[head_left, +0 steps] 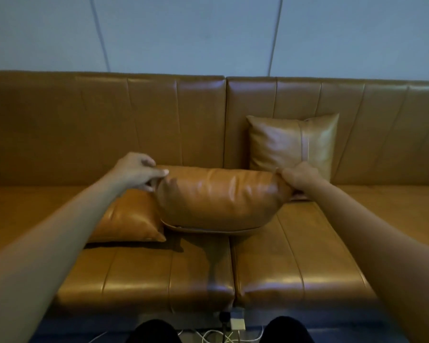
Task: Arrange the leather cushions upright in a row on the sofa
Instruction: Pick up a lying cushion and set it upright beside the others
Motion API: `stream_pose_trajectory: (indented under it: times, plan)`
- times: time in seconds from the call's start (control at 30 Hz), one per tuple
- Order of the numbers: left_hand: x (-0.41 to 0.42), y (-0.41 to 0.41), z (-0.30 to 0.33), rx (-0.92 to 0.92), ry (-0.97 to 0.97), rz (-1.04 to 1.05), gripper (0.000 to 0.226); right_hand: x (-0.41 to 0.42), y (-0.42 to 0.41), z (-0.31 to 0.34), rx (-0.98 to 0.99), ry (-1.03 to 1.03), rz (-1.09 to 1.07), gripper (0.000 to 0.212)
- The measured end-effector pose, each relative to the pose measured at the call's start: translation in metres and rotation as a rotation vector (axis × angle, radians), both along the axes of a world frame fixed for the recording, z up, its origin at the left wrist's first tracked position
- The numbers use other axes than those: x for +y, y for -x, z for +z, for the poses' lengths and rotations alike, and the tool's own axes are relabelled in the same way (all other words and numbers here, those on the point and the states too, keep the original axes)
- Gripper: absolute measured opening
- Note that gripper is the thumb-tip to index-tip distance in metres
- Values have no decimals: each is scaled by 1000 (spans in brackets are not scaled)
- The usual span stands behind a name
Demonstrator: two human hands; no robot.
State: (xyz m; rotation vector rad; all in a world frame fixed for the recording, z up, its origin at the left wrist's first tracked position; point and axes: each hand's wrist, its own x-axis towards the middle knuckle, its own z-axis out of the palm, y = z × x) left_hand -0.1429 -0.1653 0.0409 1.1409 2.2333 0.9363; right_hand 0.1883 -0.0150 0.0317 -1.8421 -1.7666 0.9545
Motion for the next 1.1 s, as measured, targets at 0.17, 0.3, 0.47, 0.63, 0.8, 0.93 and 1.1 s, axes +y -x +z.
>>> stream_pose_trajectory:
  times: [0.17, 0.3, 0.47, 0.63, 0.8, 0.93, 1.1]
  plan:
    - [15, -34, 12, 483, 203, -398, 75, -21, 8, 6, 75, -24, -8, 41]
    - [38, -85, -18, 663, 305, -612, 121, -38, -2, -3, 136, 9, 9, 40]
    - [55, -156, -56, 727, 204, -603, 125, -58, -25, -10, 244, 1, 210, 42]
    - [56, -166, -65, 691, -142, -507, 32, -67, -70, -21, 358, 68, 387, 57]
    - [45, -150, -47, 509, -520, -378, 31, -53, -103, -26, 437, 95, 222, 59]
    - [27, -121, 3, 245, -721, -87, 17, -42, -112, -38, 487, 64, 5, 73]
    - [2, -84, 5, -647, -773, -42, 42, -42, -97, -49, 815, -36, -14, 98]
